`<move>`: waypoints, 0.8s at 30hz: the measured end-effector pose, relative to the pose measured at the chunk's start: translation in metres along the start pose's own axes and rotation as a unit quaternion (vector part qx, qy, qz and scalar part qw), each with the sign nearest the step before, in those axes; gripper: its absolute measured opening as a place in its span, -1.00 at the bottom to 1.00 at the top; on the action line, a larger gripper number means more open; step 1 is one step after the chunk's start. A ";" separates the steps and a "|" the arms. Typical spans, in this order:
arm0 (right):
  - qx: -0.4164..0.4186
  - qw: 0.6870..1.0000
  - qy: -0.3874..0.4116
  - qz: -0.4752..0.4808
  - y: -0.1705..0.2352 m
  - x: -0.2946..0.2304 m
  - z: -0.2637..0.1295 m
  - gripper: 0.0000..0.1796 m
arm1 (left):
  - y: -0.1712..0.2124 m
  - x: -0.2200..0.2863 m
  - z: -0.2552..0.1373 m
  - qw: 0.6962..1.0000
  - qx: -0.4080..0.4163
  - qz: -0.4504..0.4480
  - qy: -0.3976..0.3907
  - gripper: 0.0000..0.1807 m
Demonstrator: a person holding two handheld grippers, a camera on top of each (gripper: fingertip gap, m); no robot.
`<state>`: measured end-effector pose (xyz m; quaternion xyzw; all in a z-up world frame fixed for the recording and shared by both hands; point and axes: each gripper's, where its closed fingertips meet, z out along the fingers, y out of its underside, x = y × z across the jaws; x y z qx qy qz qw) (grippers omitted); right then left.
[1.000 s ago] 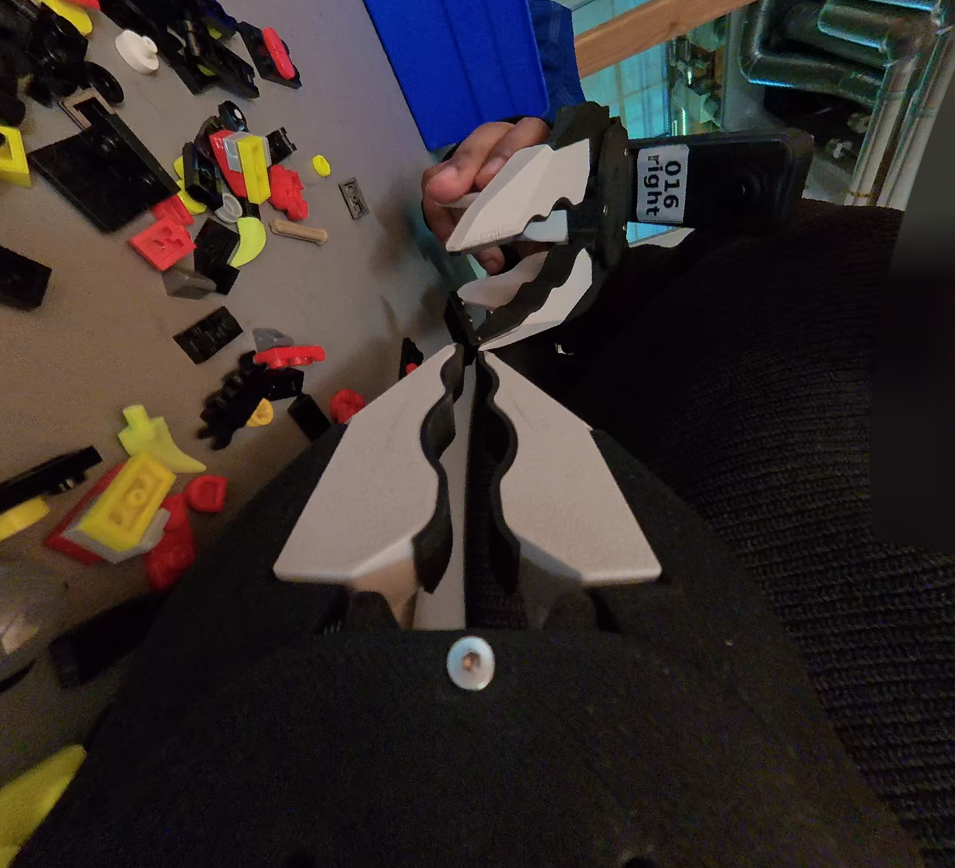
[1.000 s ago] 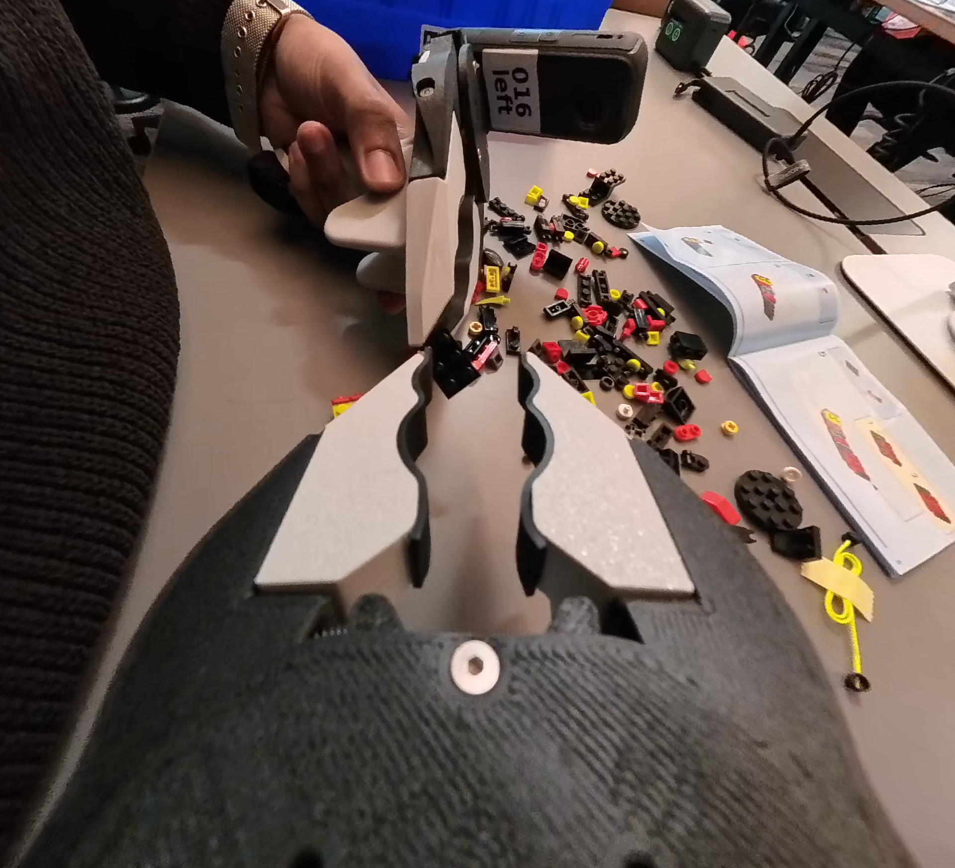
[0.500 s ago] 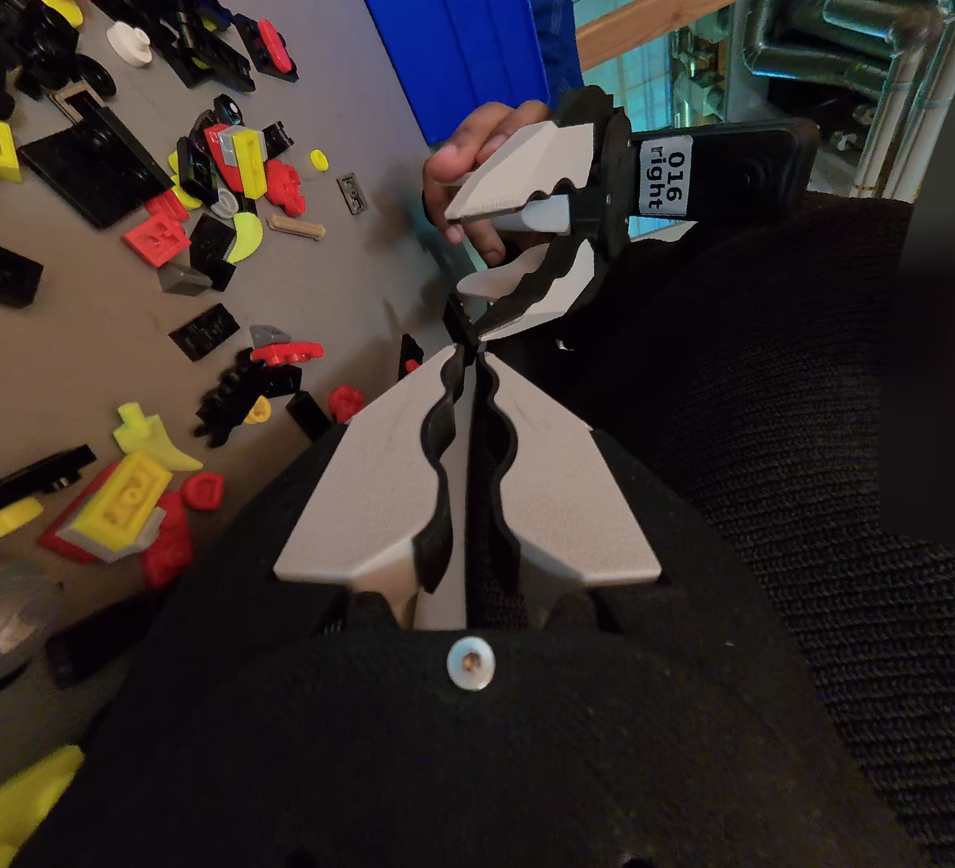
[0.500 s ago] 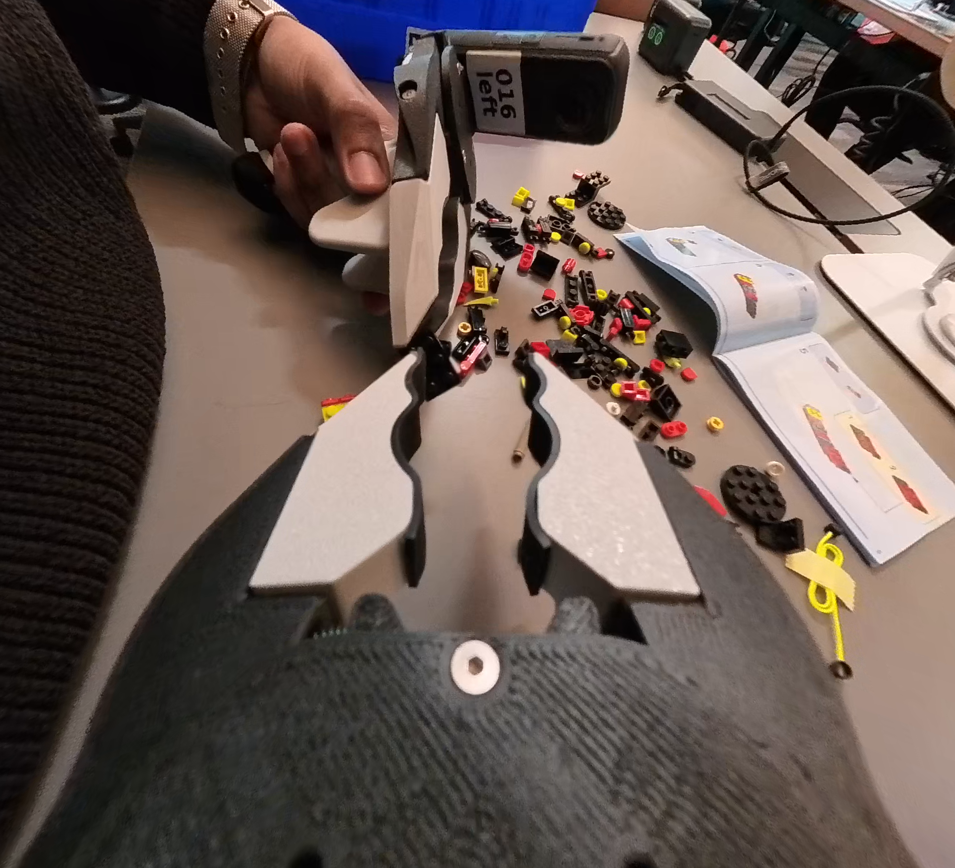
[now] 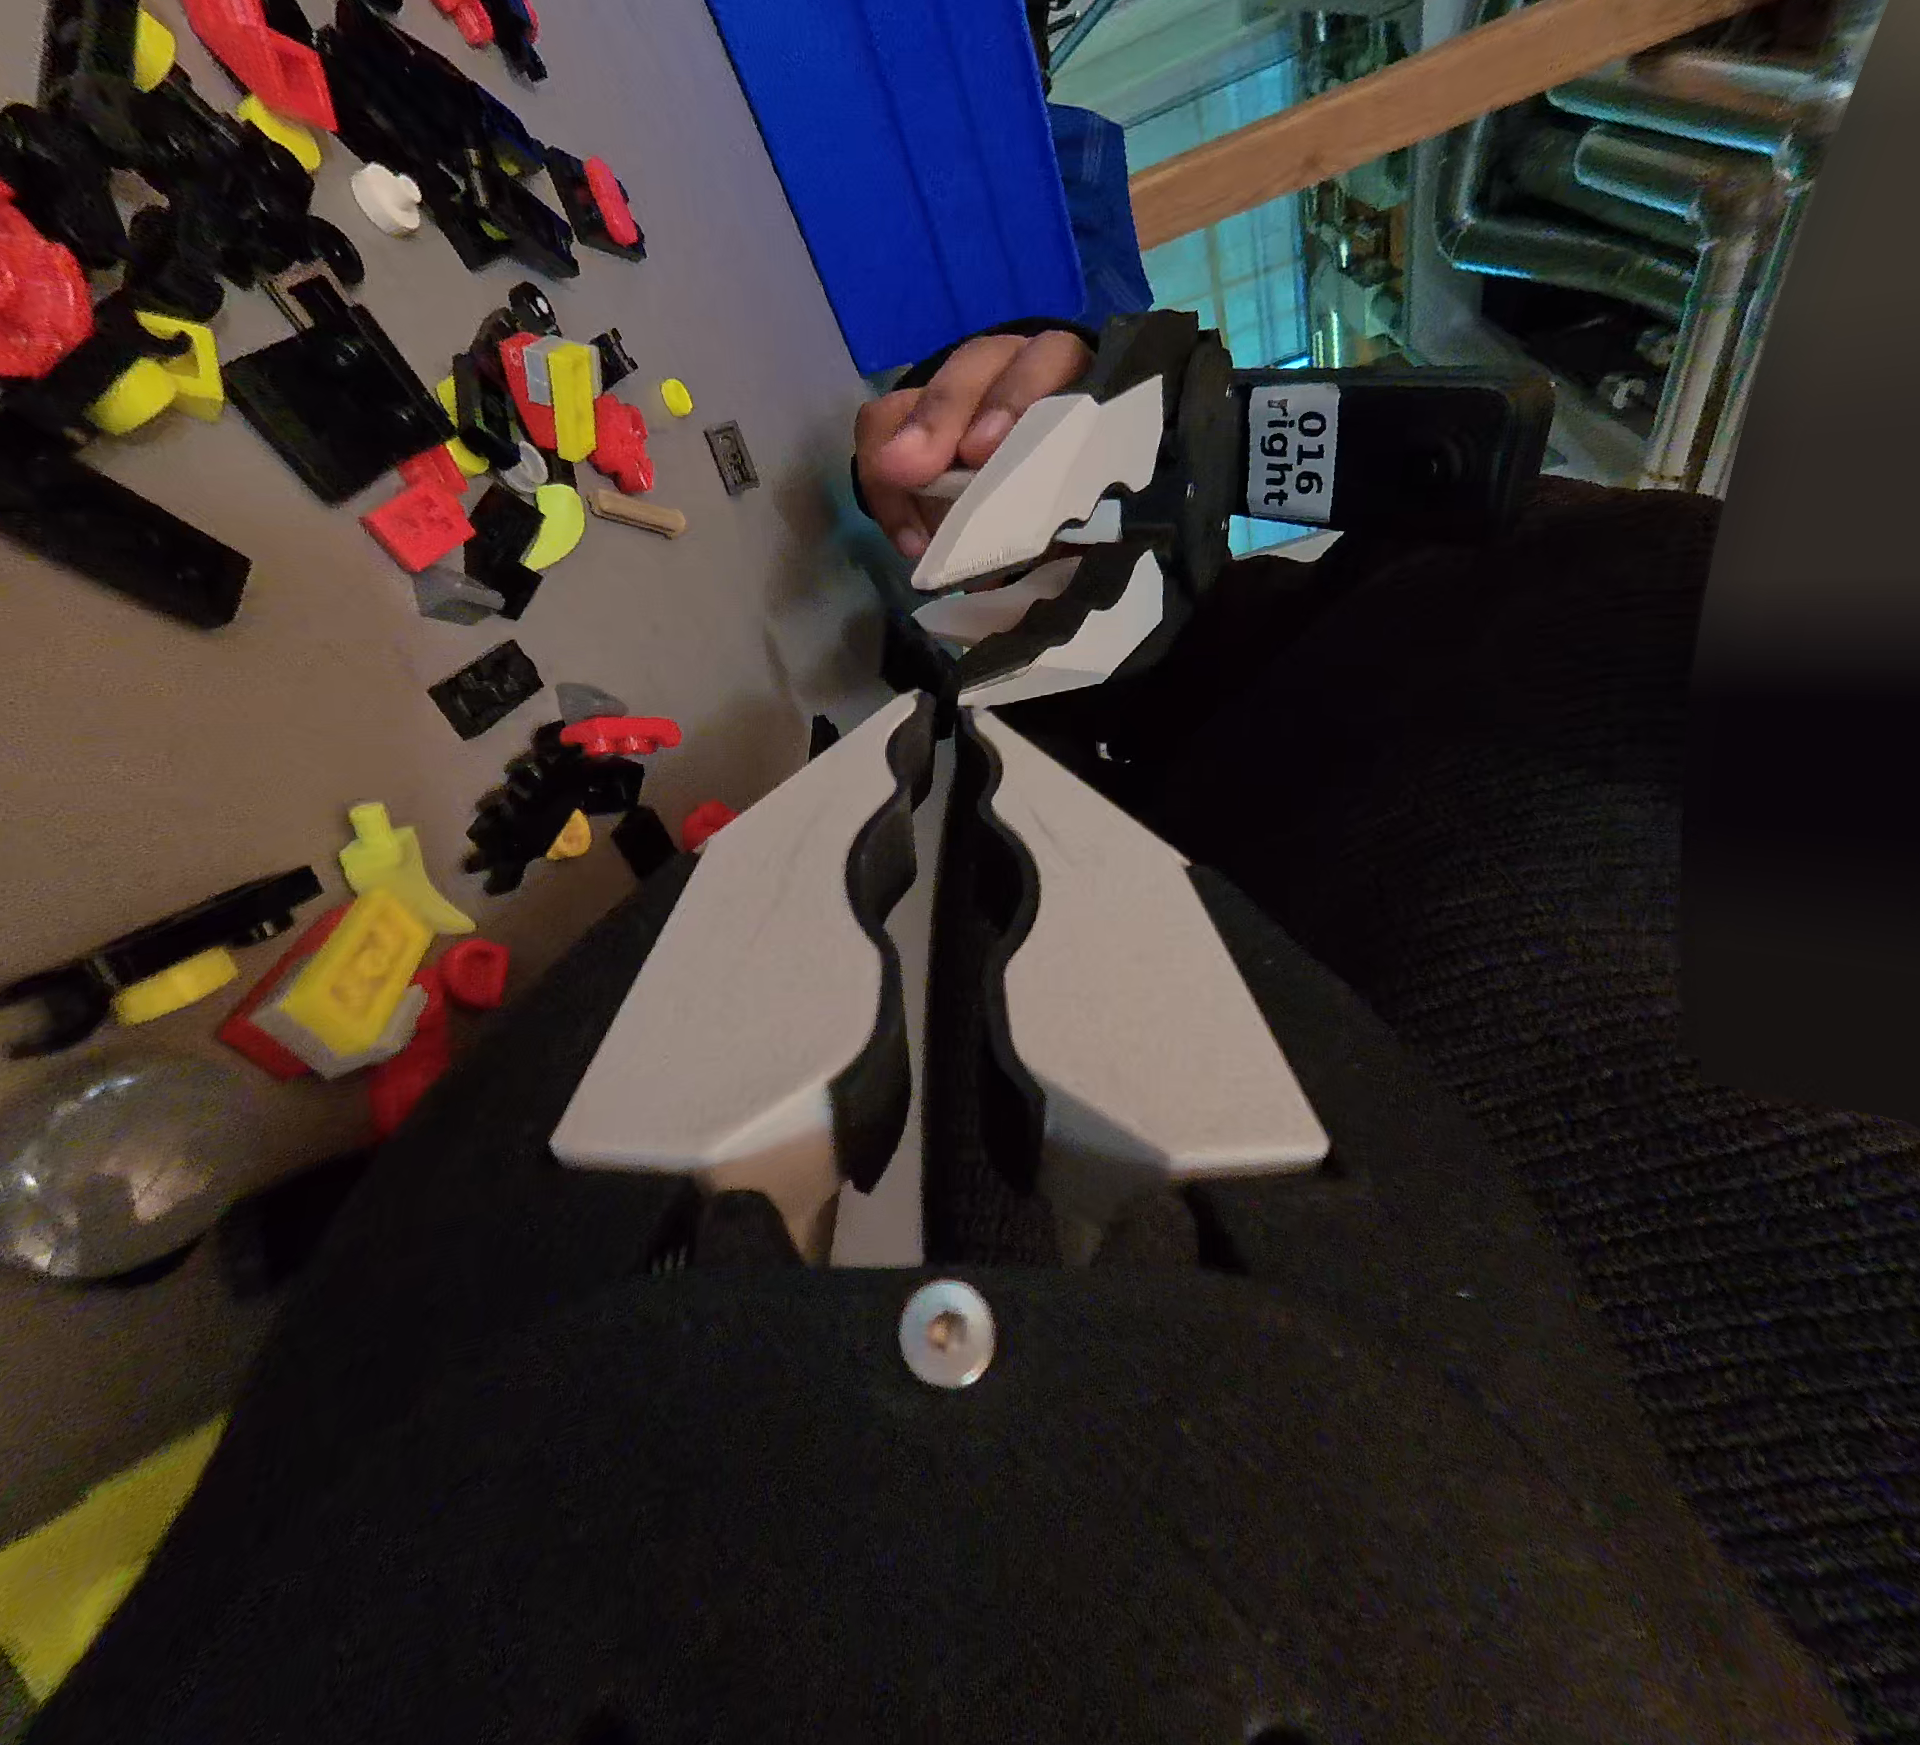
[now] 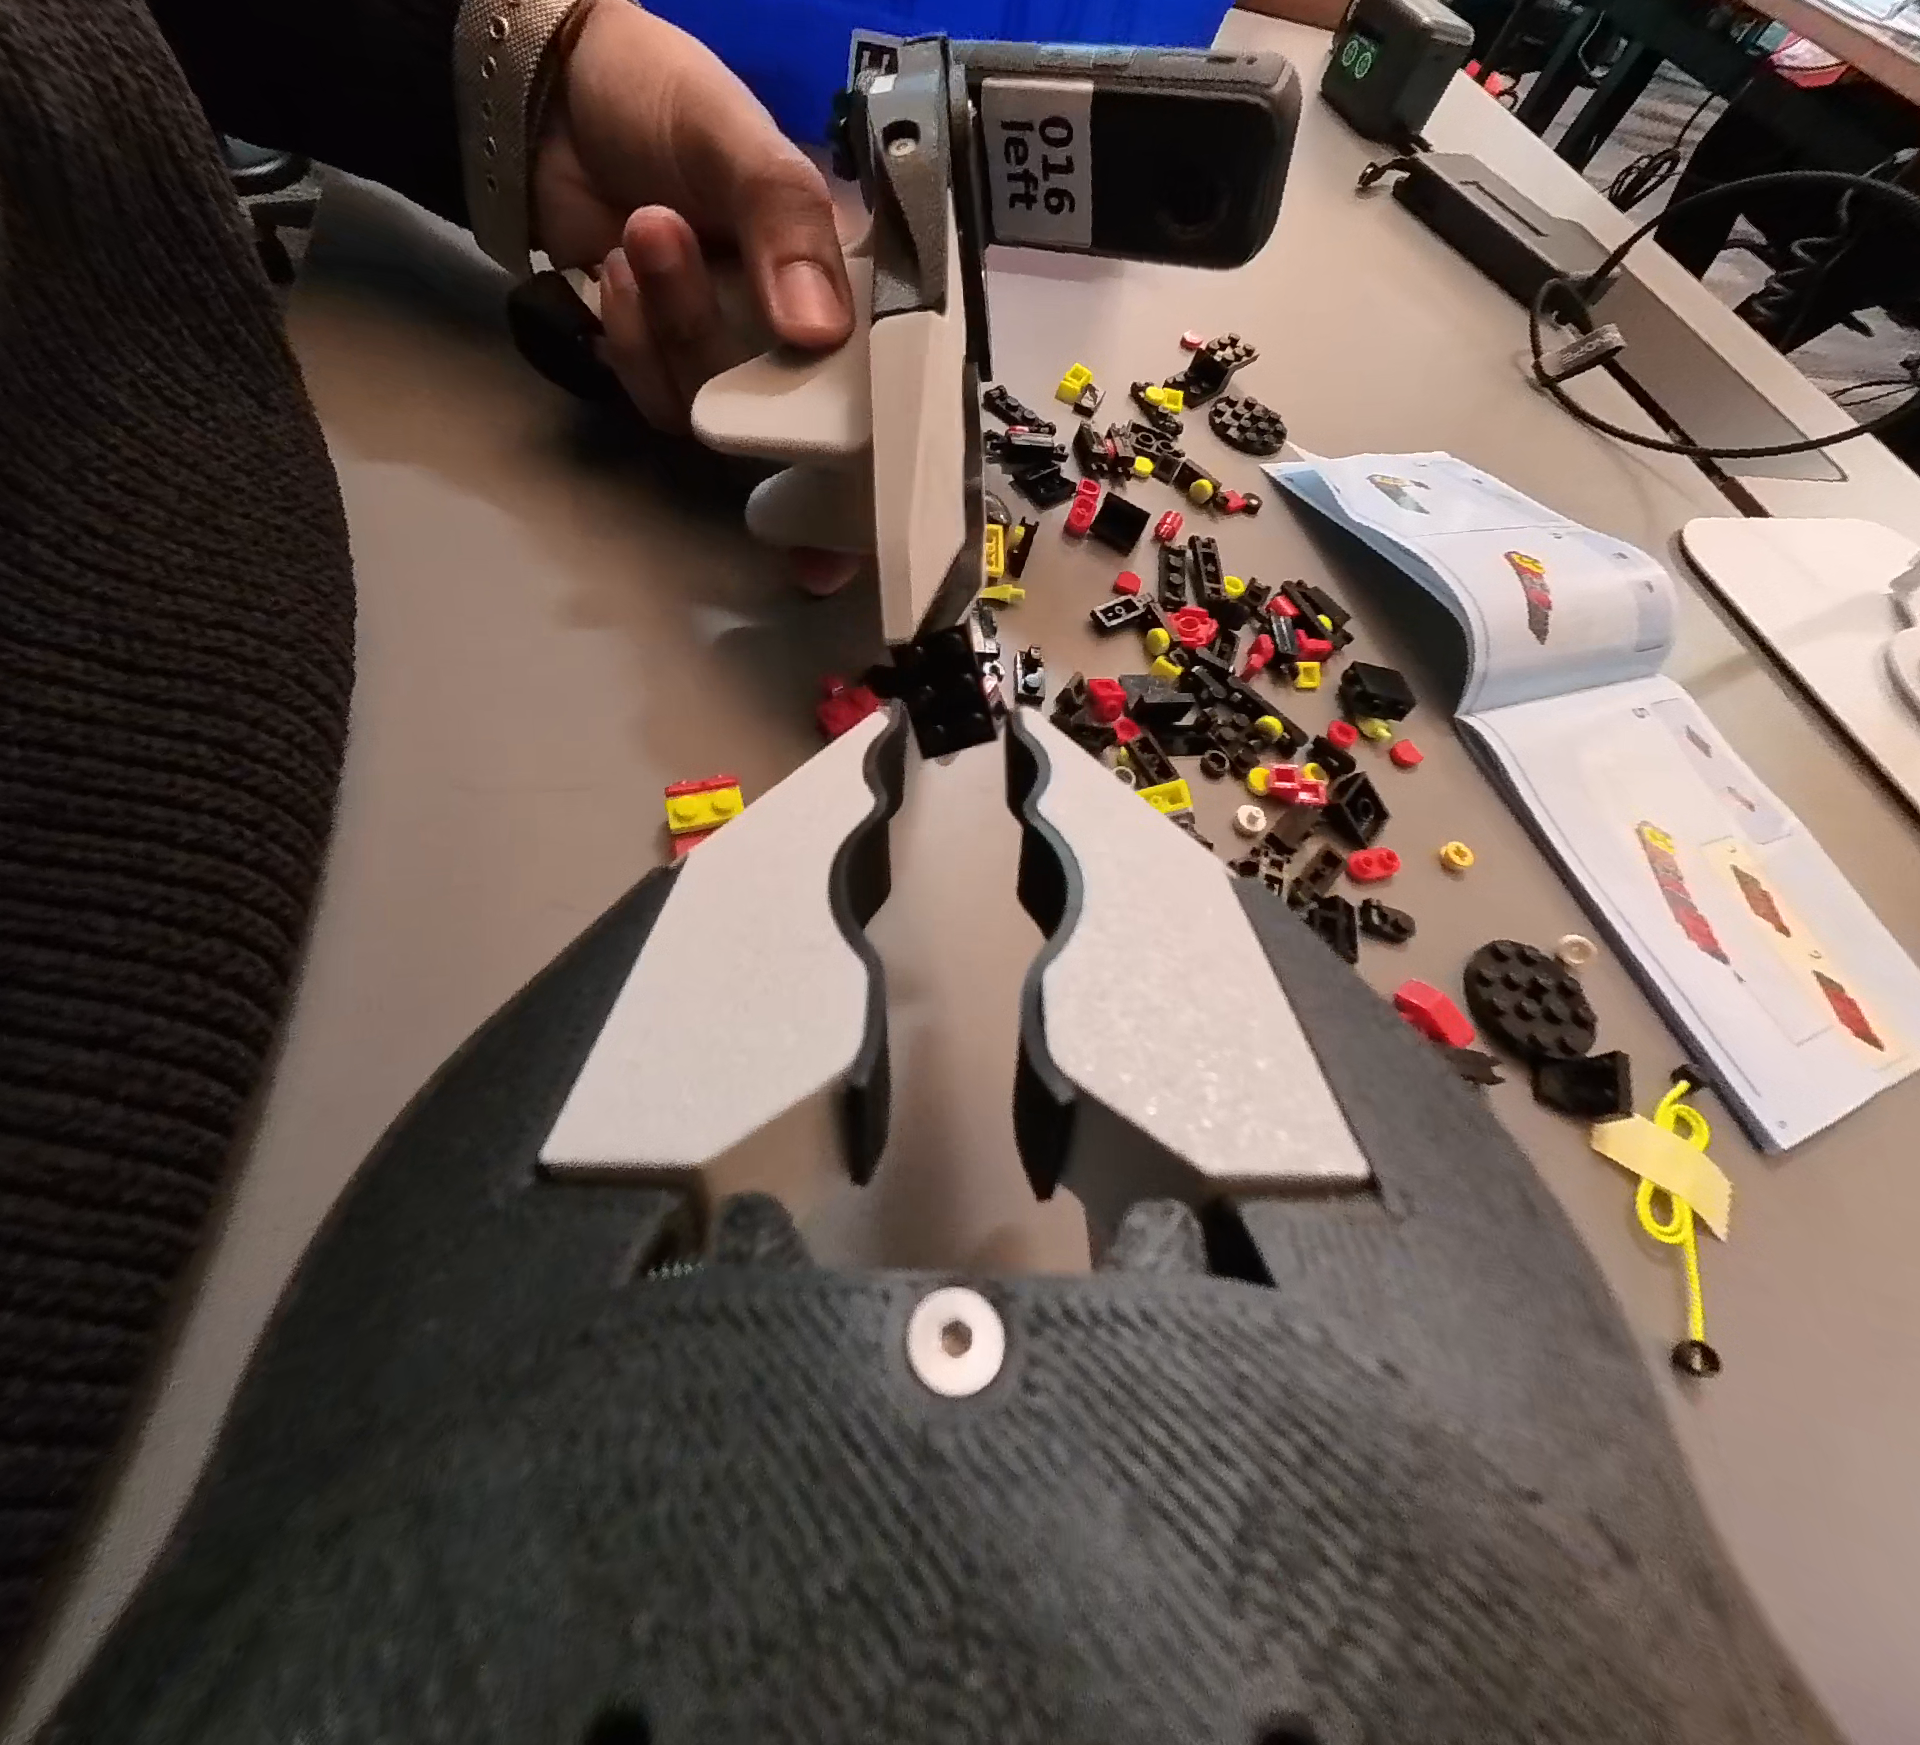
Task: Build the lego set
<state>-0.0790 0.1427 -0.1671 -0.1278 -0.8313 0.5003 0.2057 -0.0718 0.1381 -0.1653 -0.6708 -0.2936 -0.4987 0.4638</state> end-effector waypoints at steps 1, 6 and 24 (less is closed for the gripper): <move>0.000 1.000 0.001 0.000 0.000 0.000 0.000 -0.80 | 0.000 0.000 0.000 1.000 0.001 -0.002 0.001 -1.00; 0.003 1.000 0.007 0.006 -0.001 0.003 0.000 -0.71 | 0.001 0.000 0.001 1.000 -0.003 -0.003 0.001 -1.00; 0.016 1.000 0.001 -0.003 -0.007 -0.002 0.002 -0.77 | -0.001 0.008 0.003 0.999 0.004 -0.024 0.037 -0.99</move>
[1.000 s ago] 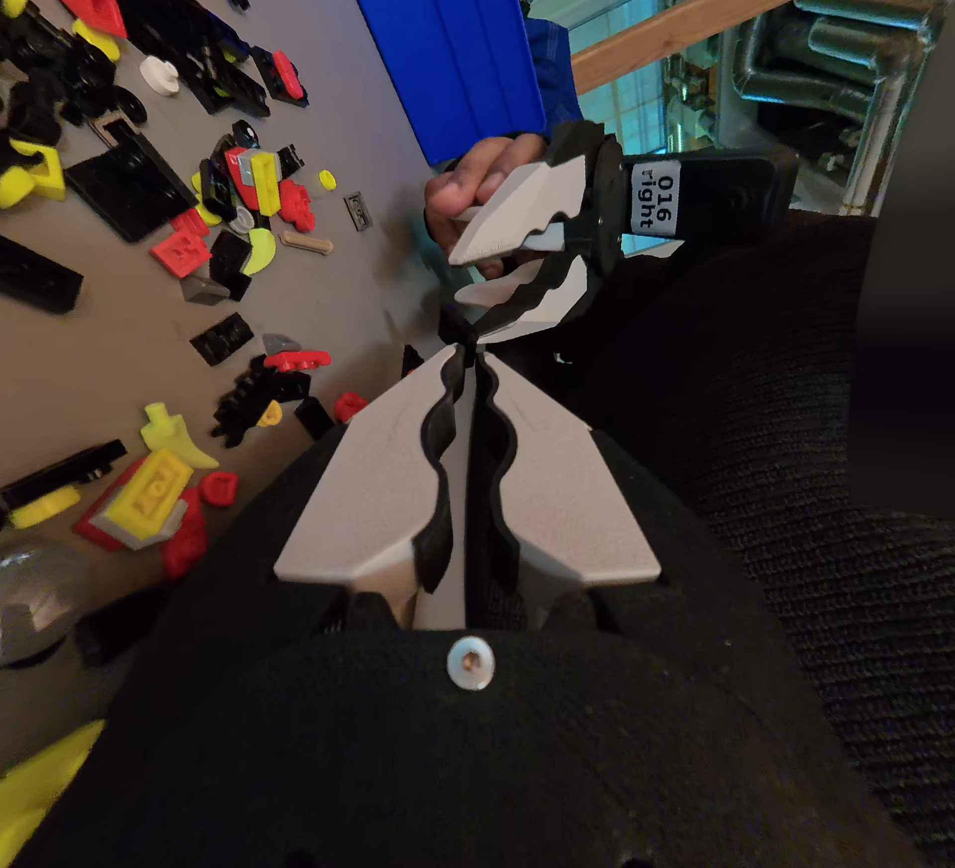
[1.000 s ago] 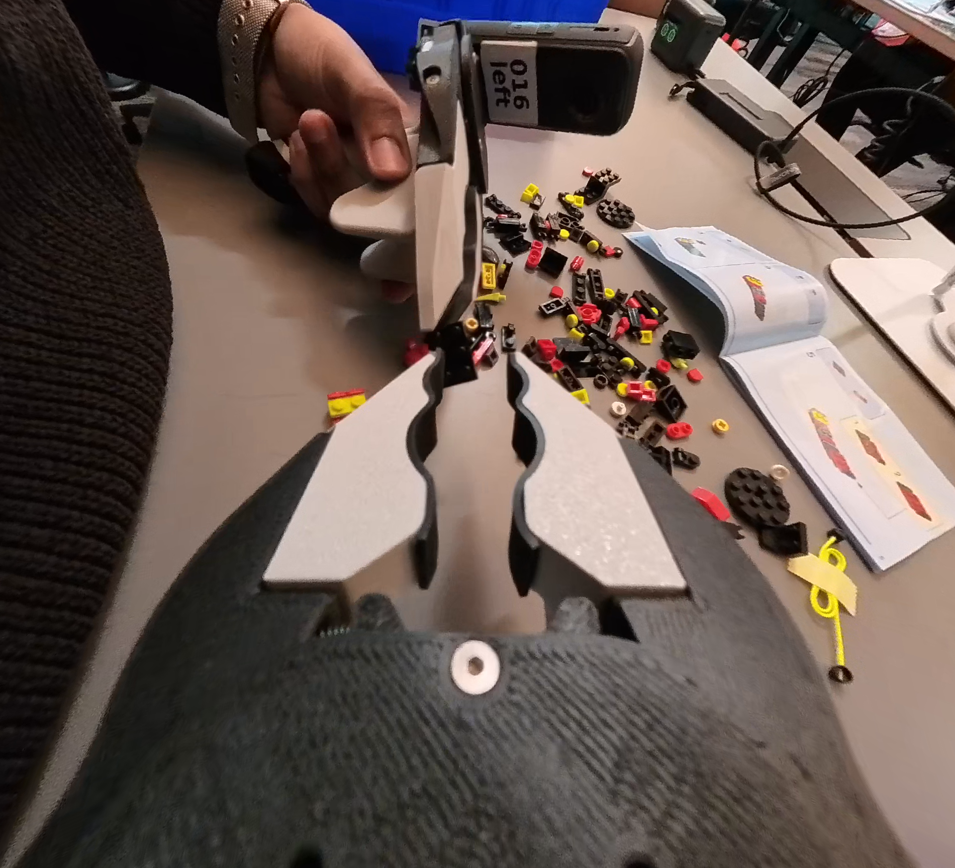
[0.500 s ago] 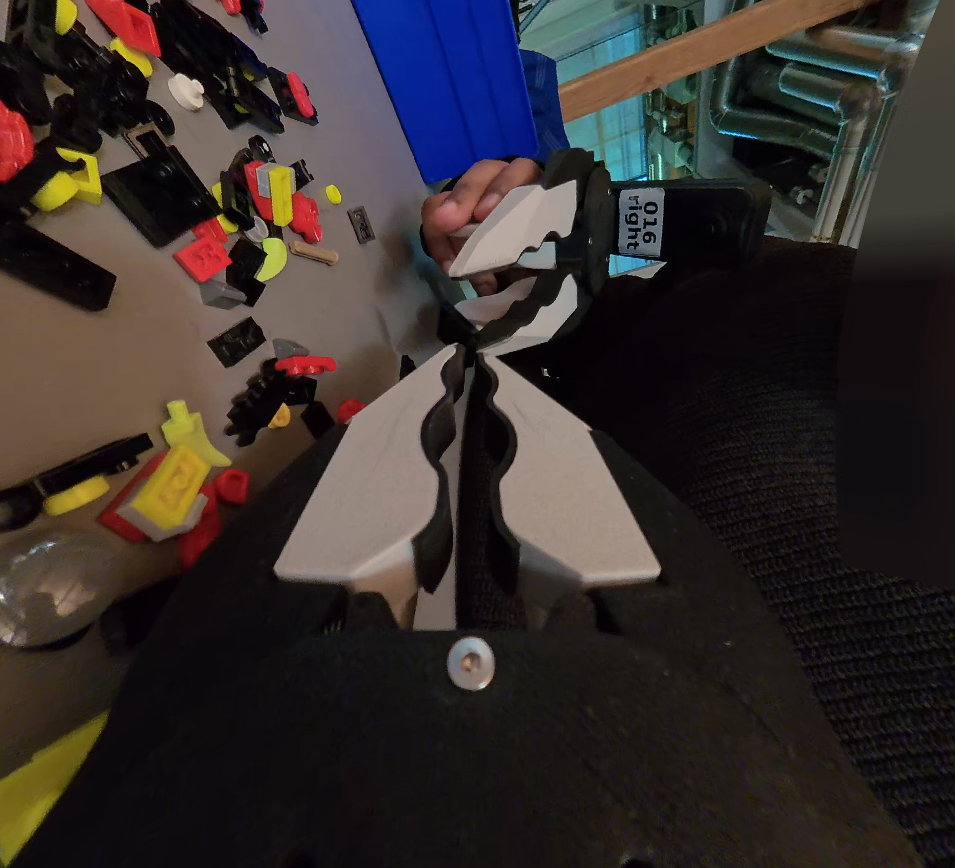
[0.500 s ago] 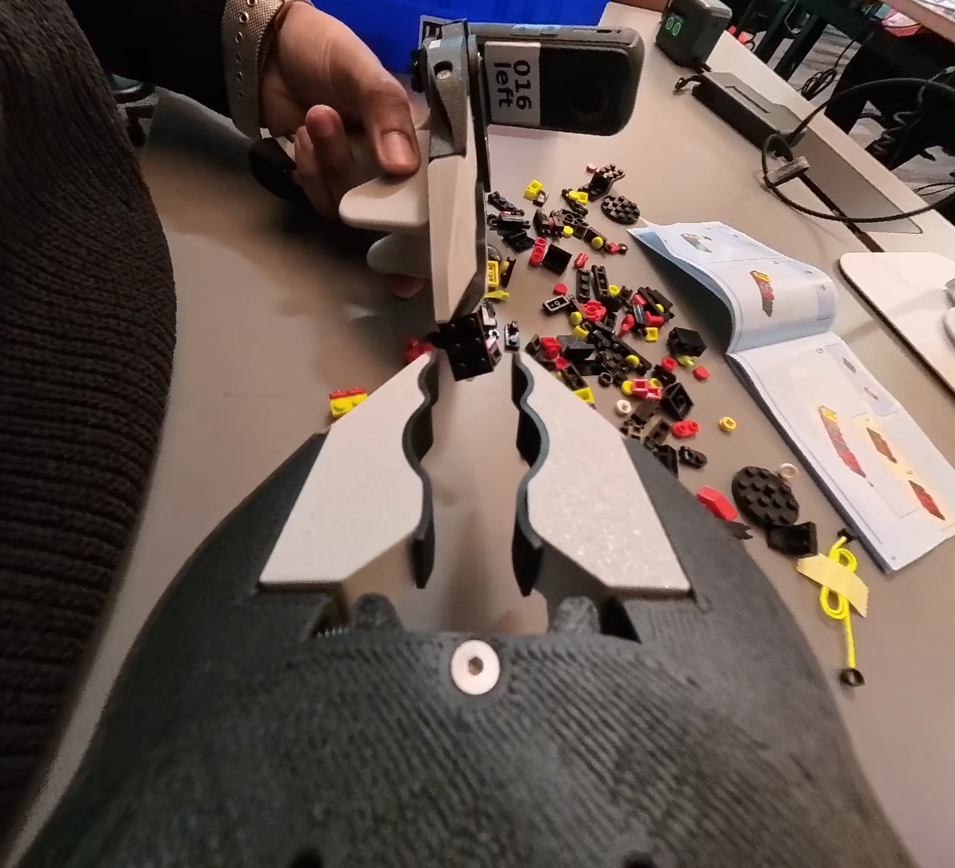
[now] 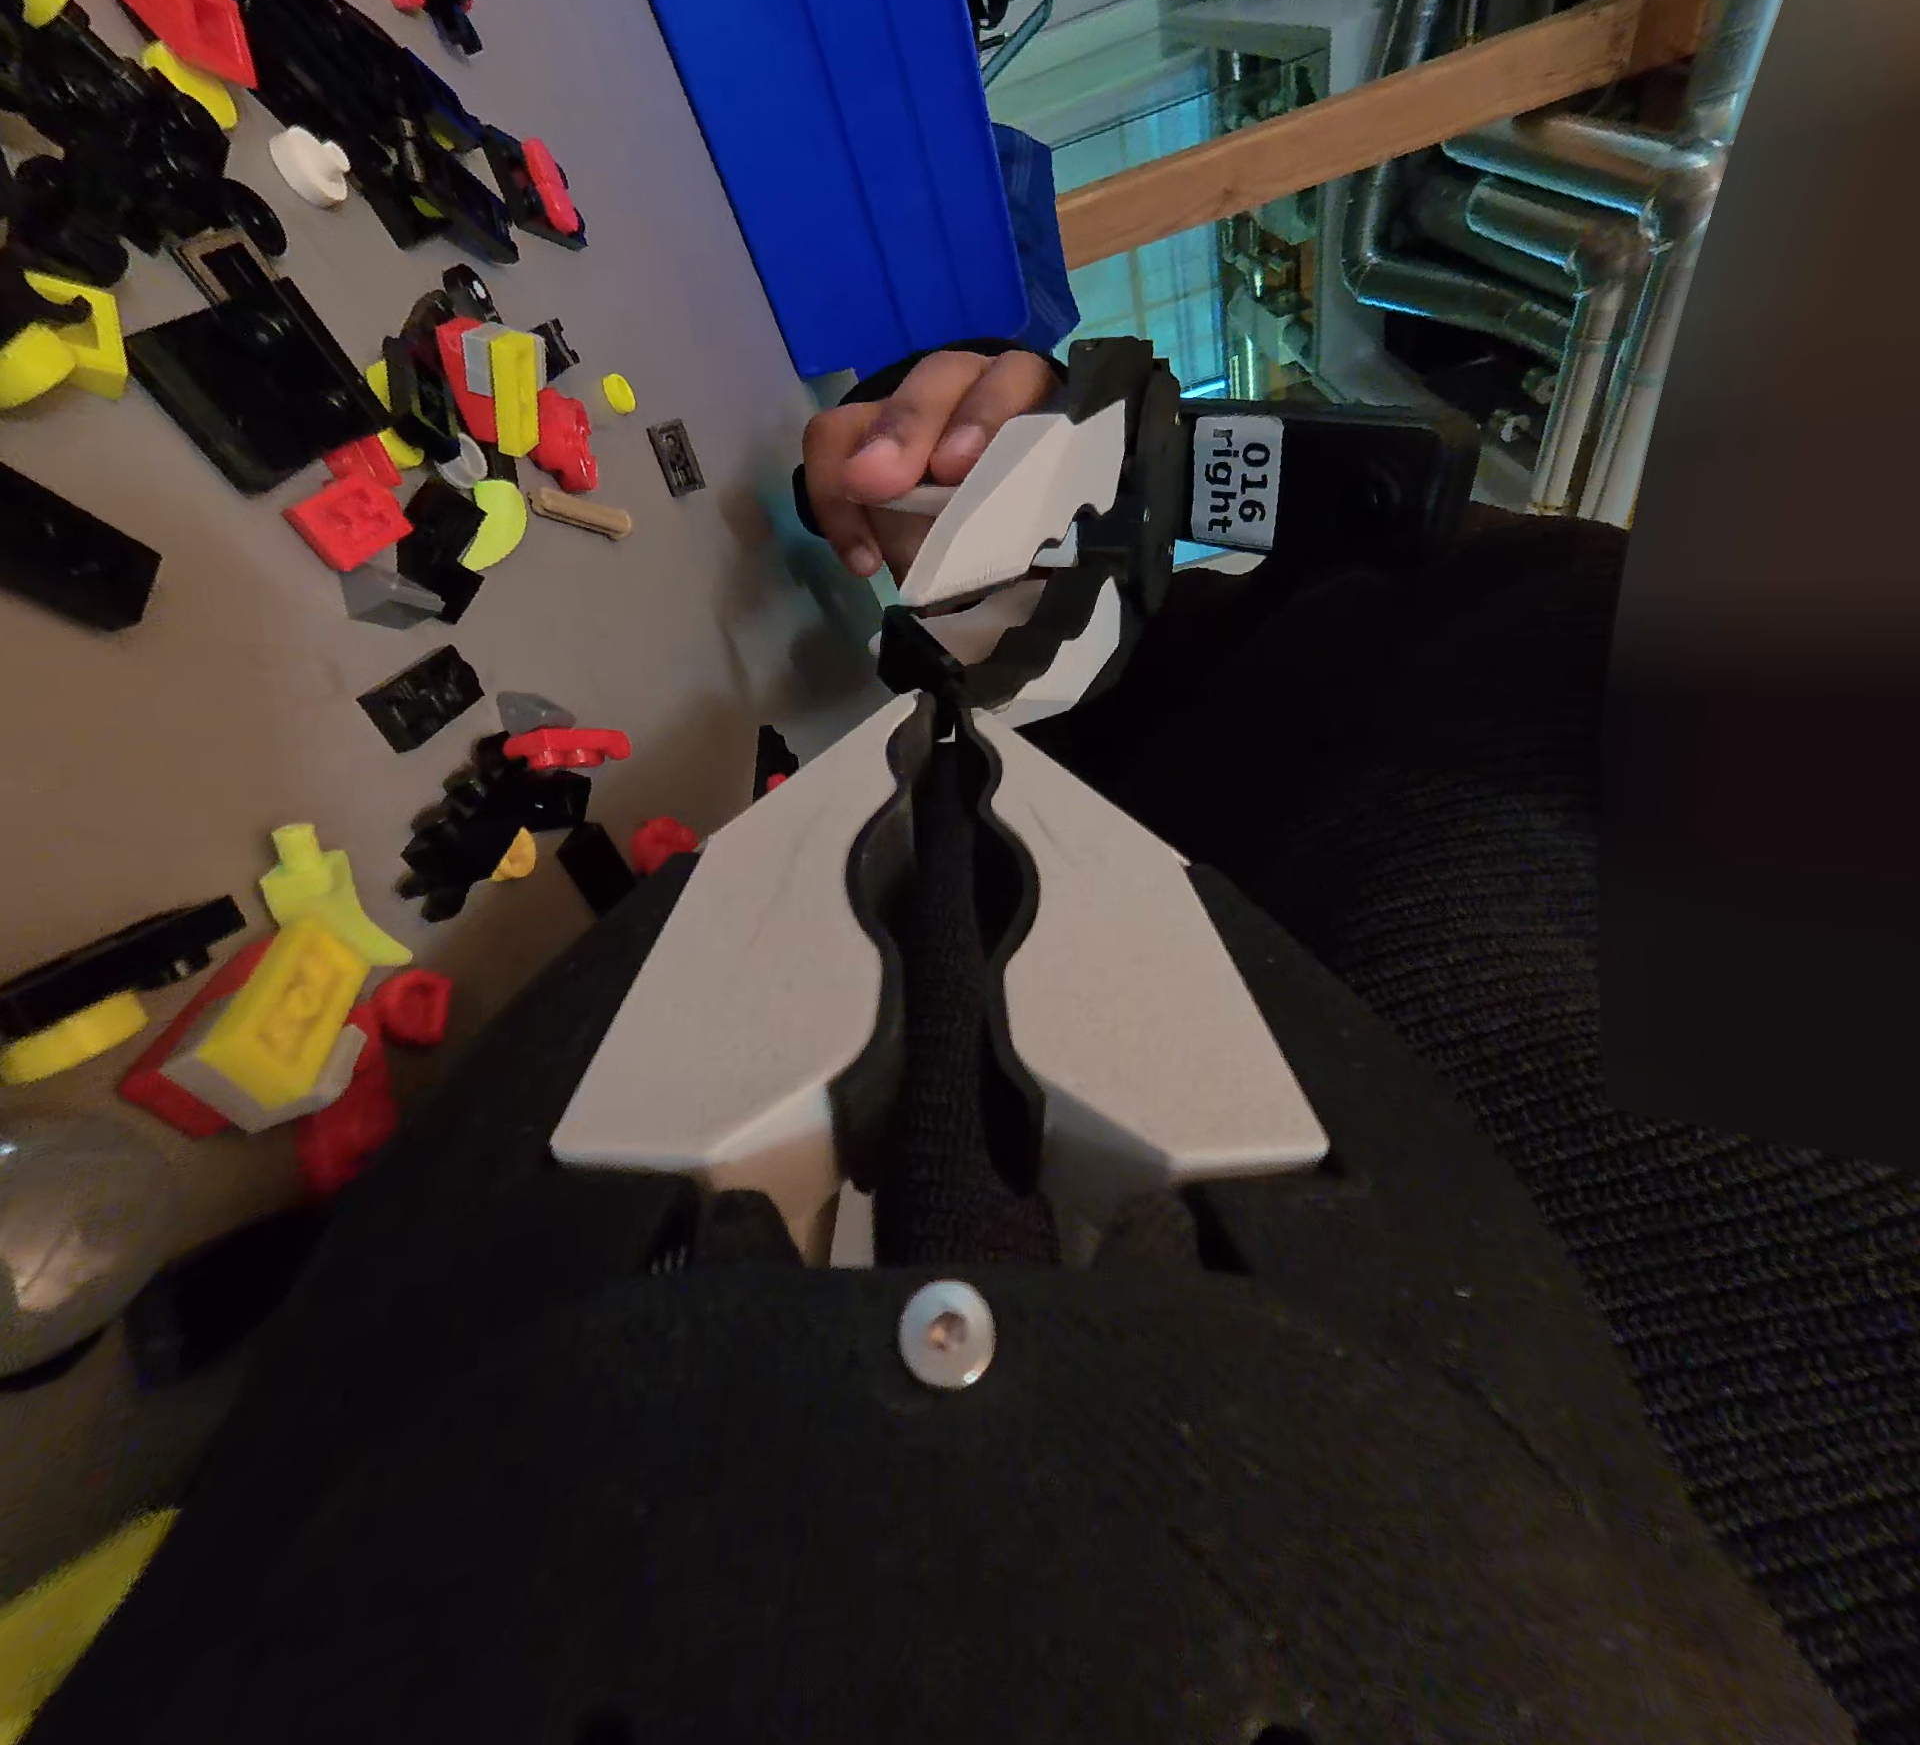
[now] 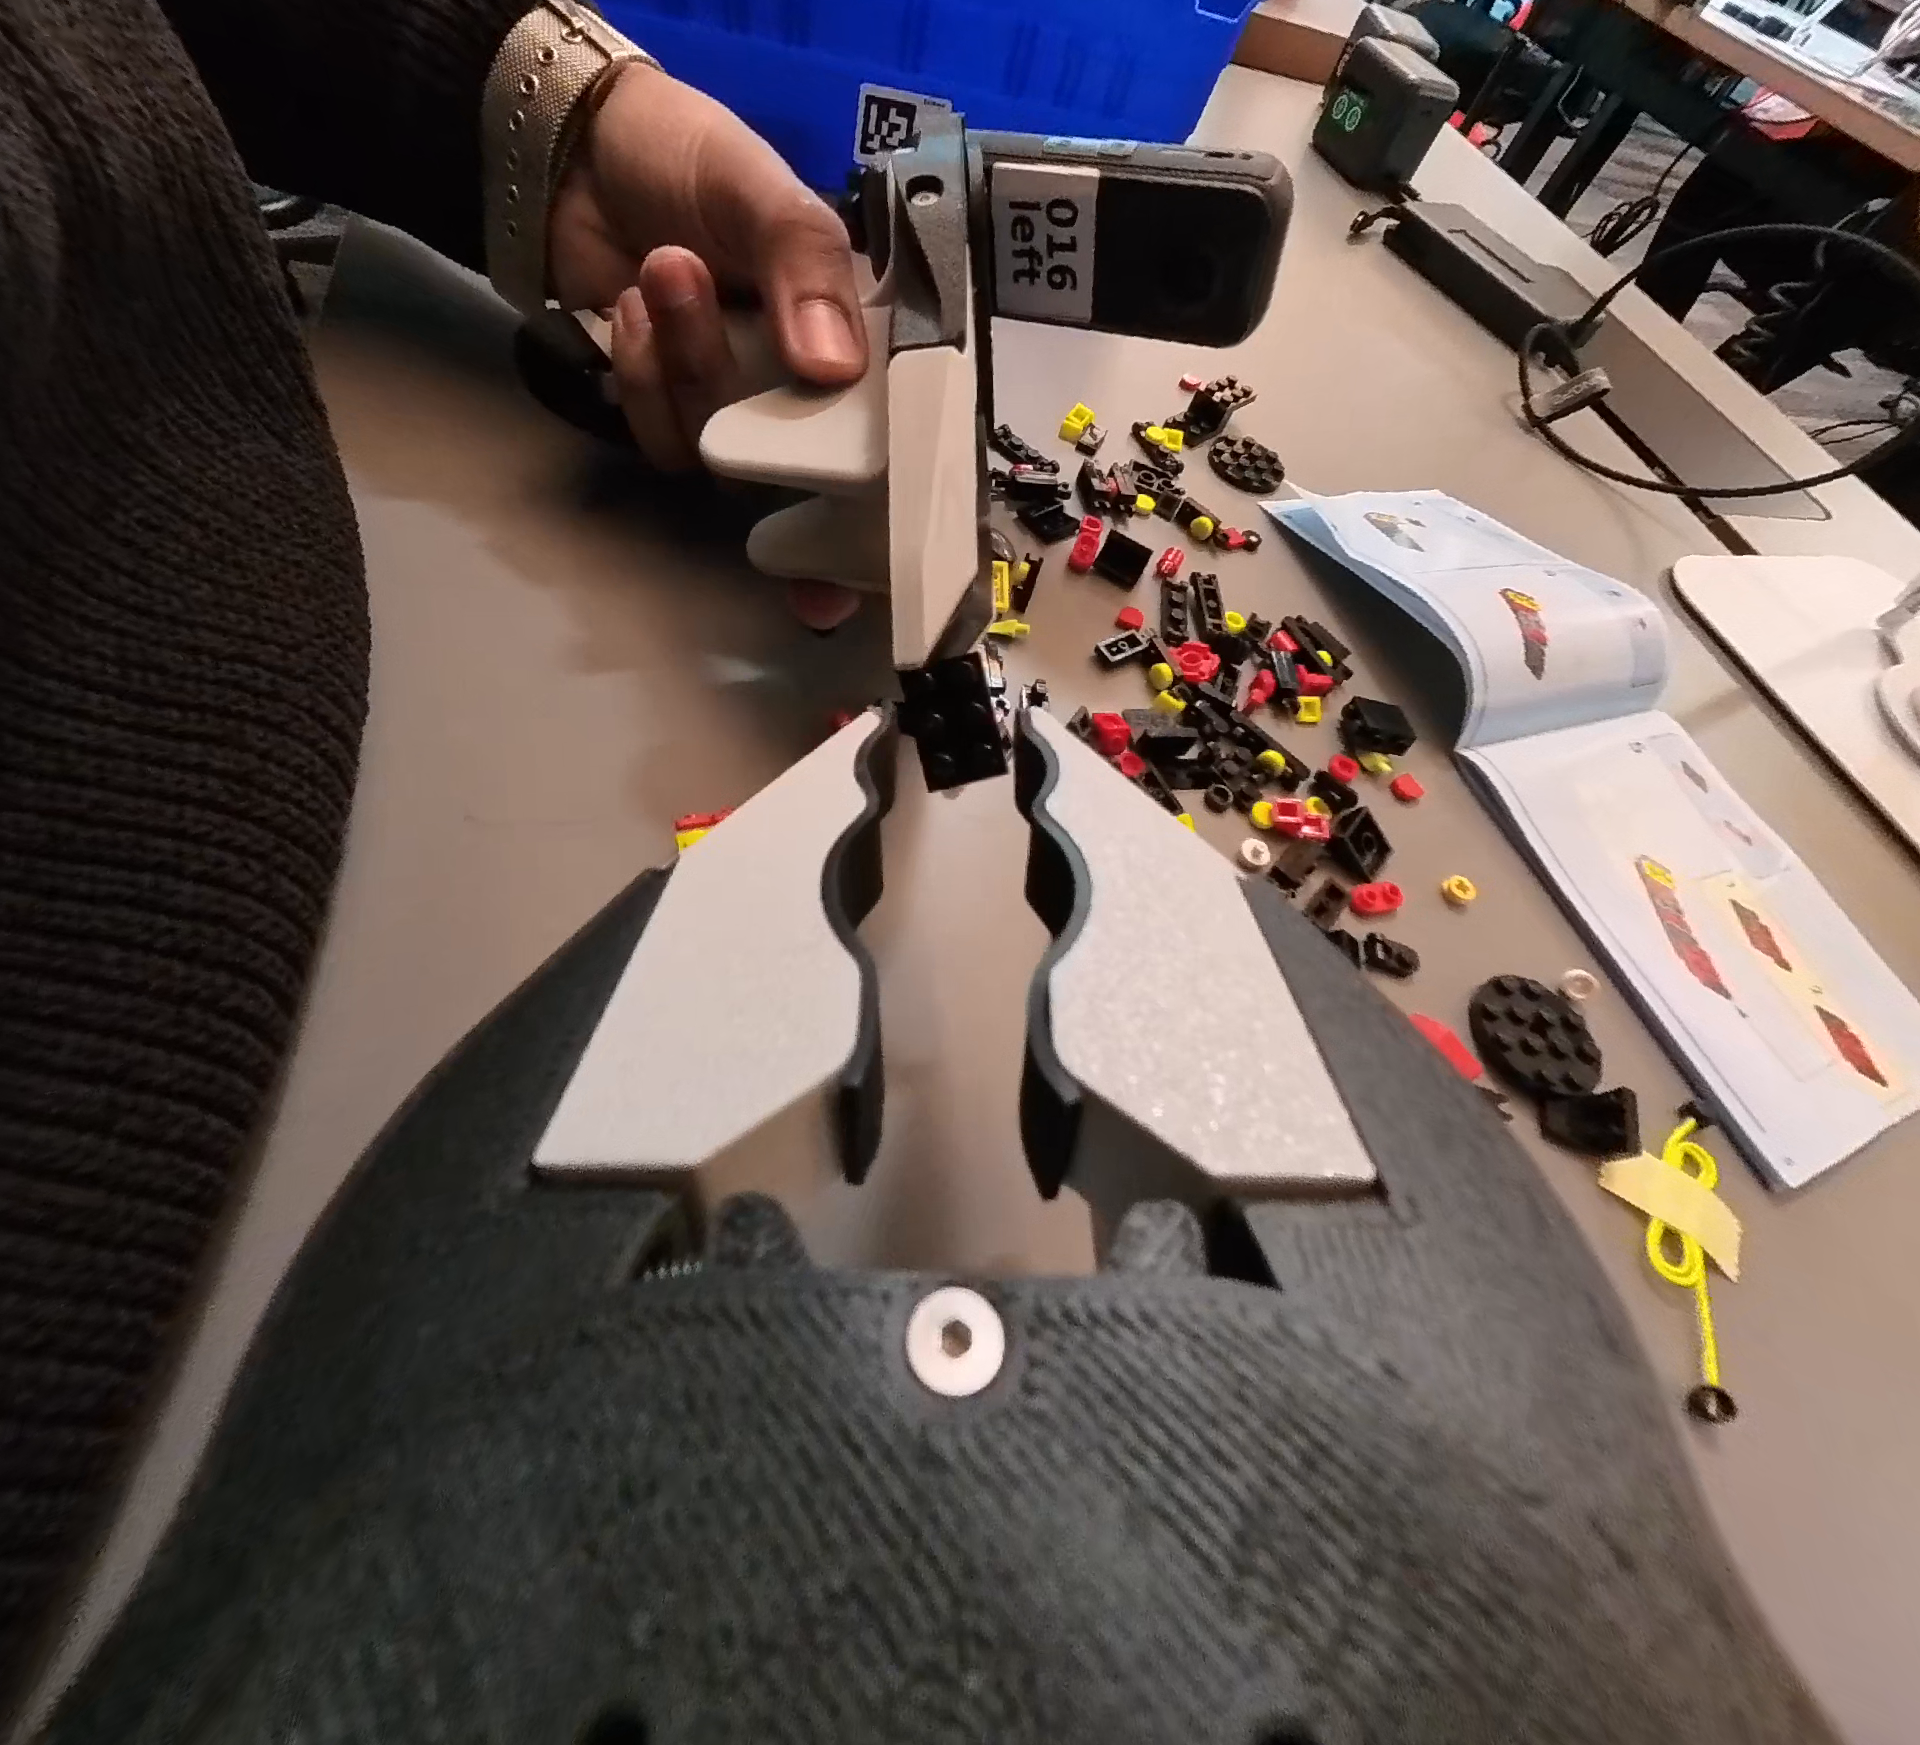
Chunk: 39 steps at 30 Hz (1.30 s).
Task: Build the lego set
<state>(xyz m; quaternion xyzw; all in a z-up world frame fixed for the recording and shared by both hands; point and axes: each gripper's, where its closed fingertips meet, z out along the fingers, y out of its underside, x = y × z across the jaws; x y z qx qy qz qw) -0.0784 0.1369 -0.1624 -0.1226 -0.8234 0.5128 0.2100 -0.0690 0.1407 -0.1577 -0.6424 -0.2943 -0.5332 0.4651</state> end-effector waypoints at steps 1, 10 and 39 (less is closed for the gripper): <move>-0.001 1.000 0.000 0.000 0.000 0.000 0.000 -0.77 | 0.000 0.000 0.000 1.000 0.000 -0.001 0.001 -0.99; -0.002 1.000 -0.005 -0.004 0.001 -0.003 0.000 -0.82 | 0.002 0.001 0.002 1.000 -0.006 0.002 0.001 -0.99; -0.011 1.000 -0.003 0.028 0.005 0.004 -0.002 -0.83 | -0.002 -0.014 -0.003 0.998 0.007 0.028 -0.061 -0.88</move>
